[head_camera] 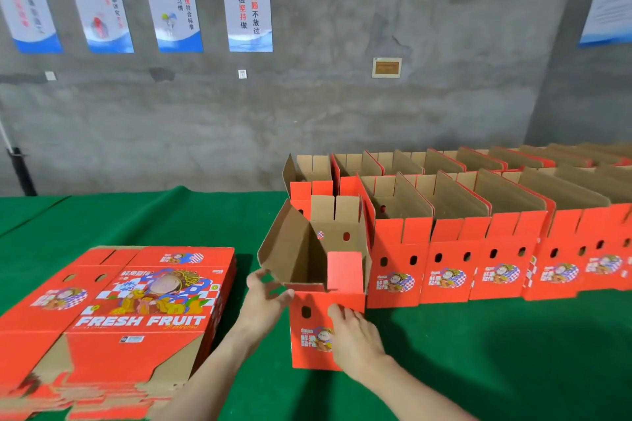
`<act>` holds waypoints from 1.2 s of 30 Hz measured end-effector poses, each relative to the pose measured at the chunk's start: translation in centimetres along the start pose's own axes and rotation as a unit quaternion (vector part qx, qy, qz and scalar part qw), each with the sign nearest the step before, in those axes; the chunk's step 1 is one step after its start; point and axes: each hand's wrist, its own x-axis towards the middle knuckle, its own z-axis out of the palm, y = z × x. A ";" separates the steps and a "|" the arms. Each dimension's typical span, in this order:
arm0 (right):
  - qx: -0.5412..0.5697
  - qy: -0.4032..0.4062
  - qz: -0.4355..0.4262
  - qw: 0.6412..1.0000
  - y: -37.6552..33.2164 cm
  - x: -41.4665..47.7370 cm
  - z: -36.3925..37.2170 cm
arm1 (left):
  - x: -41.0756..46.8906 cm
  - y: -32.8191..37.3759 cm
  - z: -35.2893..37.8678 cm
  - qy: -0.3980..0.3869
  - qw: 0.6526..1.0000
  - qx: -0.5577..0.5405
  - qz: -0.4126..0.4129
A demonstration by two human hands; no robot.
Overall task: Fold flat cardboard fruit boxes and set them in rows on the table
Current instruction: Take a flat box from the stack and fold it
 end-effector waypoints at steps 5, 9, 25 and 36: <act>0.035 -0.119 0.018 0.992 2.0 1.1 -0.3 | 2.2 0.3 1.7 -0.047 0.998 0.007 0.044; -0.019 -0.179 0.021 0.983 2.6 2.5 -0.4 | 4.4 1.6 3.7 -0.125 0.970 0.186 0.093; -0.156 -0.196 0.072 0.965 4.7 9.7 -0.1 | 11.1 4.2 8.8 -0.096 0.990 -0.047 -0.097; -0.183 -0.203 0.065 0.960 6.2 13.1 0.7 | 15.4 3.3 10.6 -0.039 0.973 -0.156 -0.167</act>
